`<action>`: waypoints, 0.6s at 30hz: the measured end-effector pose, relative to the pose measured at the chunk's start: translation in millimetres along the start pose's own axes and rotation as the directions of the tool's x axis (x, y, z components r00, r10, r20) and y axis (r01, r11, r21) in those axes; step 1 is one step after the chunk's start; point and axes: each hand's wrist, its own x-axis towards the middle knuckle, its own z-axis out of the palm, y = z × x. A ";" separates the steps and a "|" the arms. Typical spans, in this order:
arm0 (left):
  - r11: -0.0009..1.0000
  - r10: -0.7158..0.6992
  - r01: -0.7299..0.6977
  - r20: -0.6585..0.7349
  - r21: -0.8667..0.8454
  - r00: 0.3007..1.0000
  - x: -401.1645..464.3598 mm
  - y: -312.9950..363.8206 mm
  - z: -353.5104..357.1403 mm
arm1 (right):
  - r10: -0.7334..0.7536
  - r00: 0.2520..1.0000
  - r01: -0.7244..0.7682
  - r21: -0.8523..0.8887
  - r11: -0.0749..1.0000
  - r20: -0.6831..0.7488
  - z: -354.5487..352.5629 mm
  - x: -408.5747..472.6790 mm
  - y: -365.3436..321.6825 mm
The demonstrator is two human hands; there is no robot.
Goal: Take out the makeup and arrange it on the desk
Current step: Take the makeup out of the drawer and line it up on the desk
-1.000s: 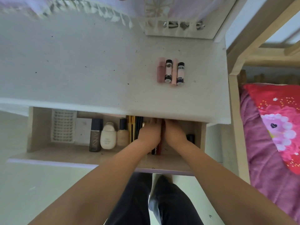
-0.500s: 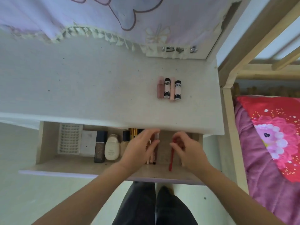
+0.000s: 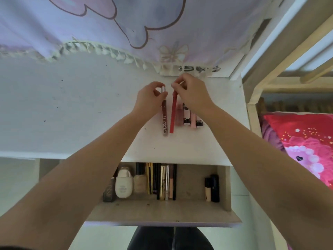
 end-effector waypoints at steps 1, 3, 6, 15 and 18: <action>1.000 -0.013 0.013 0.008 0.022 1.000 4.1 -1.9 2.5 | -0.003 1.000 0.004 -0.058 0.998 0.013 6.7 5.7 3.3; 0.999 -0.028 0.027 0.029 0.038 0.999 7.5 -3.3 7.9 | -0.014 0.999 0.020 -0.195 0.980 0.036 14.0 12.1 11.4; 0.999 -0.038 0.036 0.053 0.023 0.998 4.8 -0.7 14.3 | -0.043 0.998 0.055 -0.290 0.955 0.050 15.2 14.3 22.2; 0.978 0.209 -0.207 0.150 -0.033 0.966 -140.5 -14.6 18.8 | -0.202 0.979 0.204 -0.062 0.977 0.038 -36.5 -121.7 23.0; 0.938 0.186 -0.308 0.514 0.162 0.837 -204.1 -52.5 46.2 | -0.025 0.962 0.049 -0.083 0.995 0.271 -31.8 -199.2 57.5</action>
